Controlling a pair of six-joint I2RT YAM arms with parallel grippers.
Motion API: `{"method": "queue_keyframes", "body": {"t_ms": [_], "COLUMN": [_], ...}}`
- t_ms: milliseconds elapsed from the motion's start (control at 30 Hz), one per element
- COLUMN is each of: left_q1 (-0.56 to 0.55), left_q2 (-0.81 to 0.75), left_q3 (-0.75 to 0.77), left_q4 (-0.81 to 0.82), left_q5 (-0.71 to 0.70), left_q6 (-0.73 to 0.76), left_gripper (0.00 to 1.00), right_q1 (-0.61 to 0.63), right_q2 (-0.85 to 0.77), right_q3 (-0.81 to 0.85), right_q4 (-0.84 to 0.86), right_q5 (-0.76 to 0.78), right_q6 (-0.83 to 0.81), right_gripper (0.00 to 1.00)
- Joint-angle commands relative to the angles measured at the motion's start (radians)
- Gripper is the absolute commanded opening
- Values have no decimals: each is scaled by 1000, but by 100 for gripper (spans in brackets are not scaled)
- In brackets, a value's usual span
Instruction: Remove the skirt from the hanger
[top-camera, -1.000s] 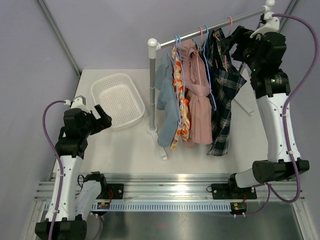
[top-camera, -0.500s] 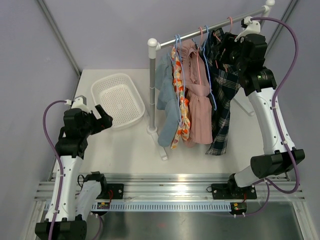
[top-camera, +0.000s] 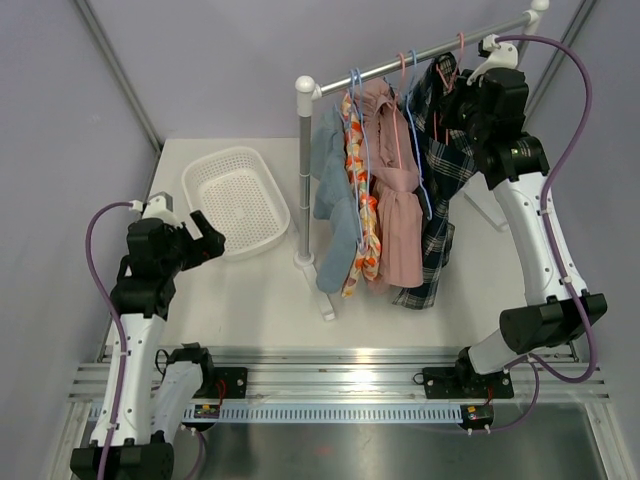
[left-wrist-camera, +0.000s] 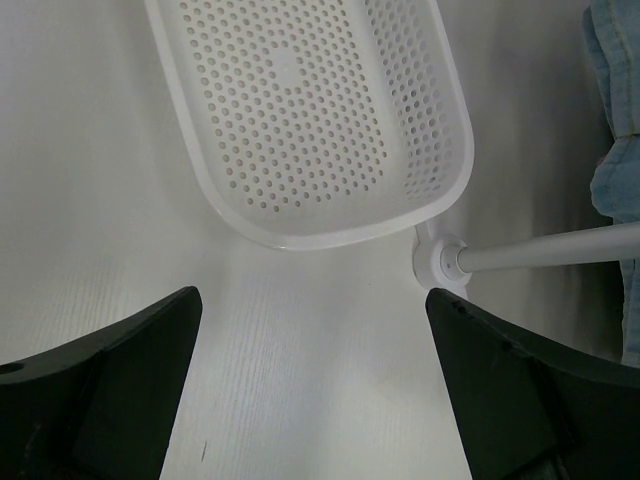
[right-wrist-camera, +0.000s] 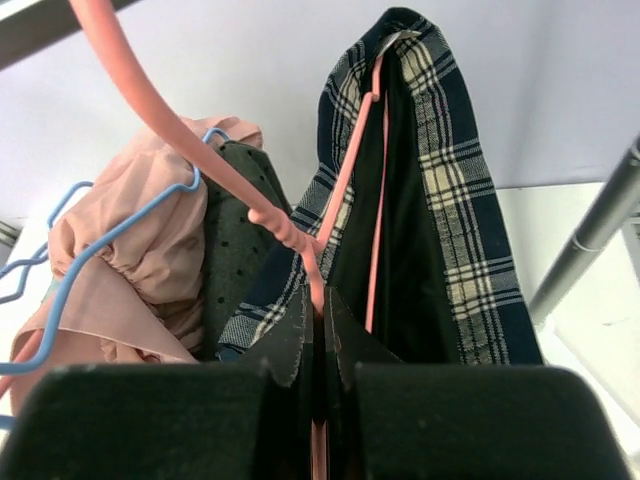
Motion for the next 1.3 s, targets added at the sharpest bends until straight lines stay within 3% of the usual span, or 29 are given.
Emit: {"method": "queue_keyframes", "body": {"t_ms": [0, 133, 167, 367, 400, 567, 767, 967, 1267], "left_q1": [-19, -124, -153, -478, -587, -1003, -1325, -1457, -1471], "left_q2": [-45, -29, -16, 224, 299, 497, 754, 933, 1030], "left_q3": [29, 184, 296, 753, 861, 1020, 1086, 1120, 1125], "left_q4": [25, -10, -21, -120, -140, -122, 10, 152, 218], "left_q5": [-58, -118, -150, -174, -177, -289, -248, -213, -206], "left_q6": [18, -2, -2, 32, 35, 79, 109, 64, 17], "left_gripper": [99, 99, 99, 99, 99, 99, 99, 99, 99], "right_q1": [4, 3, 4, 3, 3, 3, 3, 3, 3], "right_q2": [-66, -128, -141, -295, -338, -401, -424, -445, -482], "right_q3": [93, 134, 134, 41, 9, -44, -65, -83, -93], "right_q4": [-14, -45, -57, -86, -87, -118, -172, -207, -230], "right_q5": [88, 134, 134, 186, 186, 163, 142, 139, 139], "right_q6": [-34, -47, -48, -56, -50, -27, 15, 56, 64], "right_gripper": [0, 0, 0, 0, 0, 0, 0, 0, 0]}}
